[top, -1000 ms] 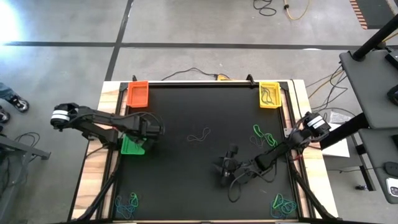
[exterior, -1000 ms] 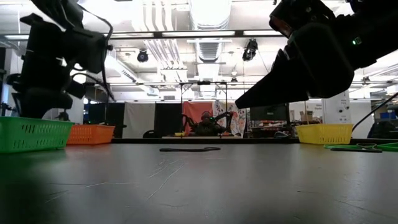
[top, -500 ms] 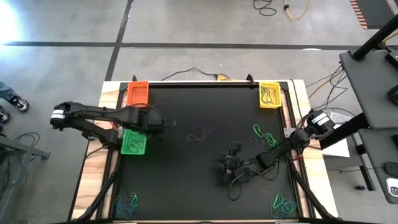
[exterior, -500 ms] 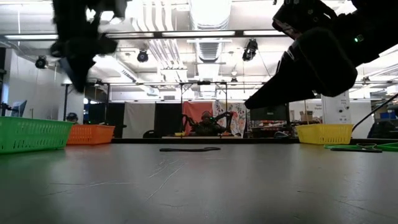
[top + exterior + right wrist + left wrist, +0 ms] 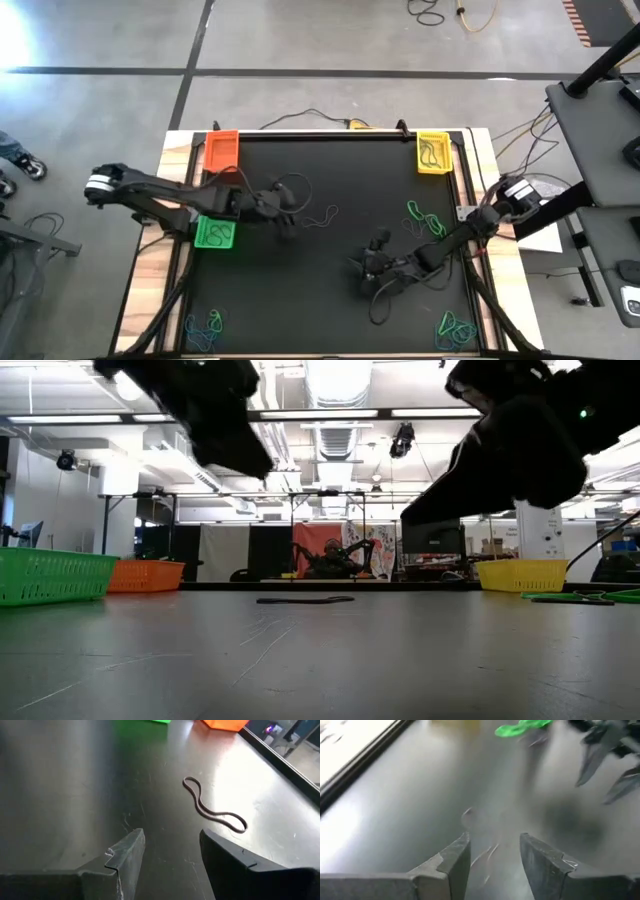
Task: Sort rubber bands into baskets
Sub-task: Put the center violet rubber band into the green bin
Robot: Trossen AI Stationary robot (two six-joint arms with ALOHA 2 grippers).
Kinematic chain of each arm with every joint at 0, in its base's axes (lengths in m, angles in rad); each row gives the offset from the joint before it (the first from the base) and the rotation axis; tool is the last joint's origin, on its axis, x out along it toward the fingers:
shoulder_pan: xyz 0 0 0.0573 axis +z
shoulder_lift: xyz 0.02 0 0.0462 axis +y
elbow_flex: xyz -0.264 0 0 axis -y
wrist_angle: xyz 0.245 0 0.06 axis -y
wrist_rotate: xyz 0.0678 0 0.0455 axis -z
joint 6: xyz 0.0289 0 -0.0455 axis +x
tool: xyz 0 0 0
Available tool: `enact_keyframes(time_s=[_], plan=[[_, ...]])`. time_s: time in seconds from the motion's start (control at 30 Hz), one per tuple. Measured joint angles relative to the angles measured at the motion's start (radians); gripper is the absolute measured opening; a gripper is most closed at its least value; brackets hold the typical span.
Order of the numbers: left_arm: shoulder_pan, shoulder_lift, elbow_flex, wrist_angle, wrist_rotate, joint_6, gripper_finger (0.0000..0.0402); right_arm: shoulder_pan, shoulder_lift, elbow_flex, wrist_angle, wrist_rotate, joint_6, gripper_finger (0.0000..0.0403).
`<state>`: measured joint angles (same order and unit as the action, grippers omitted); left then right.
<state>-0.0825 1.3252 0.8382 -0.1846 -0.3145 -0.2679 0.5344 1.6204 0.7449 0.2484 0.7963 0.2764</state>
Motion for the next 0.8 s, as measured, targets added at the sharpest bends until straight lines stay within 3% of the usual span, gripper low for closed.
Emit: enact_keyframes(time_s=[0.17,0.27,0.53,0.8], plan=[[0.027,0.101,-0.168,0.449,0.045,0.083,0.0193,0.002,-0.037,0.000,-0.035,0.000,-0.002,0.0187],[0.040,0.189,-0.226,0.609,0.056,0.098,0.0216,0.002,-0.047,0.000,-0.036,0.000,-0.009,0.0187],[0.044,0.434,-0.197,0.725,0.064,0.083,0.0229,-0.011,-0.049,0.000,-0.035,0.000,-0.027,0.0187],[0.082,0.578,-0.180,0.879,0.081,0.065,0.0229,-0.022,-0.049,-0.001,-0.035,0.000,-0.024,0.0187]])
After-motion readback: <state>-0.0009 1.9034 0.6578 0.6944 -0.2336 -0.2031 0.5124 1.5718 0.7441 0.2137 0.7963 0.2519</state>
